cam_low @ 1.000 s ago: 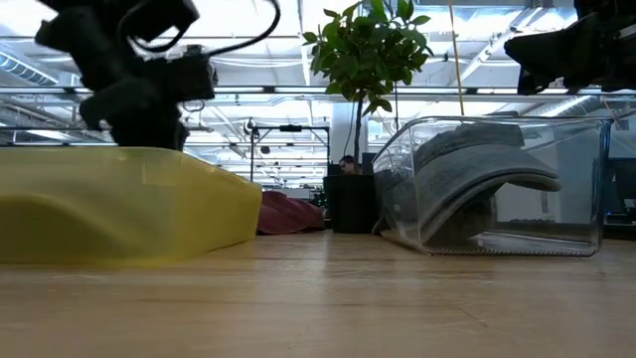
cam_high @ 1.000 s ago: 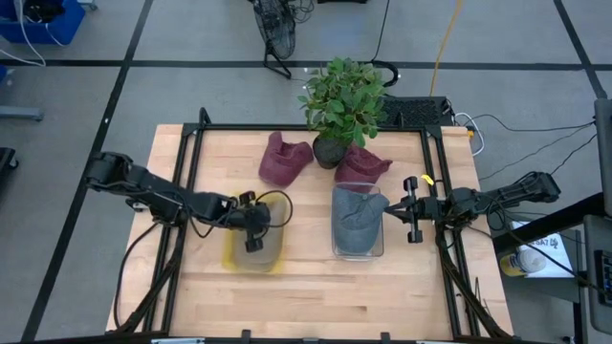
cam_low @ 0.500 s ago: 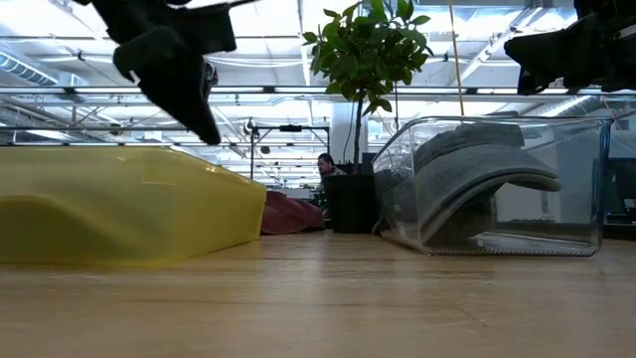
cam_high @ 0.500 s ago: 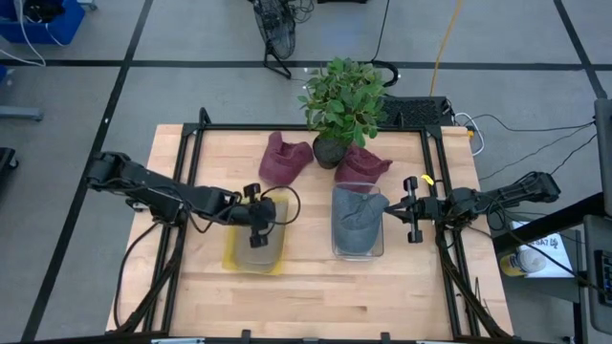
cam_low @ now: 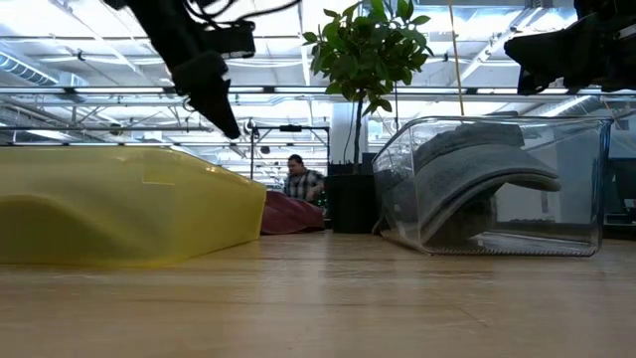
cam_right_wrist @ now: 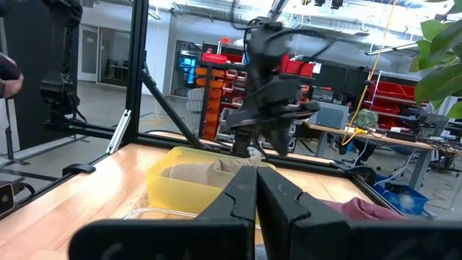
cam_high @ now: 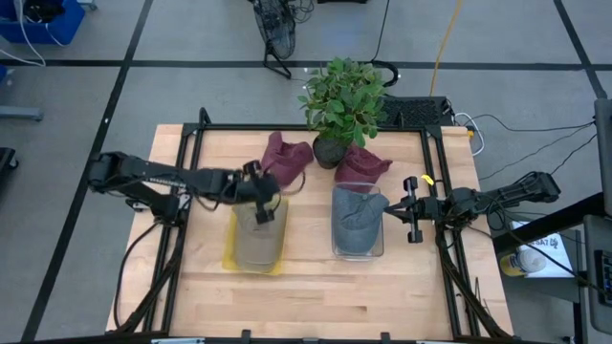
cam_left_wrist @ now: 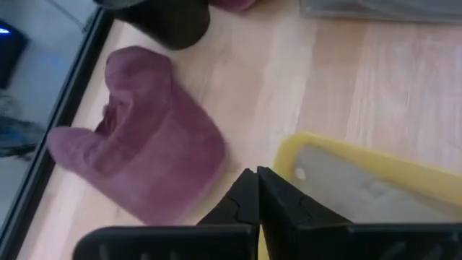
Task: Pick & Place hat
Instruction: Put the left red cap into the yellow bin
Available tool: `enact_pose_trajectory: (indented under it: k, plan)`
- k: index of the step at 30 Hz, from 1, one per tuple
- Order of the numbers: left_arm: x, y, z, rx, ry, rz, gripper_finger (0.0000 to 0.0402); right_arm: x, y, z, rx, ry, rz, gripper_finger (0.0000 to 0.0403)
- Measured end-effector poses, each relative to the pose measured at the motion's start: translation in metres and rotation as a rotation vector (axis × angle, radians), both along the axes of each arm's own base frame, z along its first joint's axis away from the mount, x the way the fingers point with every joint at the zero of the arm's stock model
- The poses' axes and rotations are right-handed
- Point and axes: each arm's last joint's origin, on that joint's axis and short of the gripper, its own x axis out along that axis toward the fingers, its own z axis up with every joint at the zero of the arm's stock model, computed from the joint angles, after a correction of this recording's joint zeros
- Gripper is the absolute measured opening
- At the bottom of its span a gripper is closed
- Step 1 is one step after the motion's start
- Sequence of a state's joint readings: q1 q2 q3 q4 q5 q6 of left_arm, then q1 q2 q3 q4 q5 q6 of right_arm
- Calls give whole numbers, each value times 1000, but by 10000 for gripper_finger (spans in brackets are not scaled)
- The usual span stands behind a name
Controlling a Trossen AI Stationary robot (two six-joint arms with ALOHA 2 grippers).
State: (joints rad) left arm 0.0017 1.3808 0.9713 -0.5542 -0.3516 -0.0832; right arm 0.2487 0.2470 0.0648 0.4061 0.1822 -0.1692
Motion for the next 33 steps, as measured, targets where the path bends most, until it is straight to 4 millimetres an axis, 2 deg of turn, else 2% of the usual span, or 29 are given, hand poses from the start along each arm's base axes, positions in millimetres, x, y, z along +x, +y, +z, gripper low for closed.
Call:
enact_pose_trajectory:
  k: [4, 12, 20, 25, 30, 33]
  plan:
    - [3, 30, 16, -62, -42, -27, 5, 0, 0, 0, 0, 0, 0, 0]
    - [-2, 82, 39, -29, -80, 7, 5, 0, 0, 1, -4, -13, -2, 0]
    - [-19, 123, 42, -29, -80, -21, 4, -1, 0, 4, -73, -49, -21, 0]
    - [-22, 133, 39, -32, -66, 4, 18, -3, -1, 12, -128, -135, -41, 0]
    - [-19, 131, 42, 14, -75, -47, 20, -2, -1, 10, -148, -116, -42, 0]
    - [-14, 129, 48, 49, -144, -58, 20, -2, -1, 11, -113, -122, -34, 0]
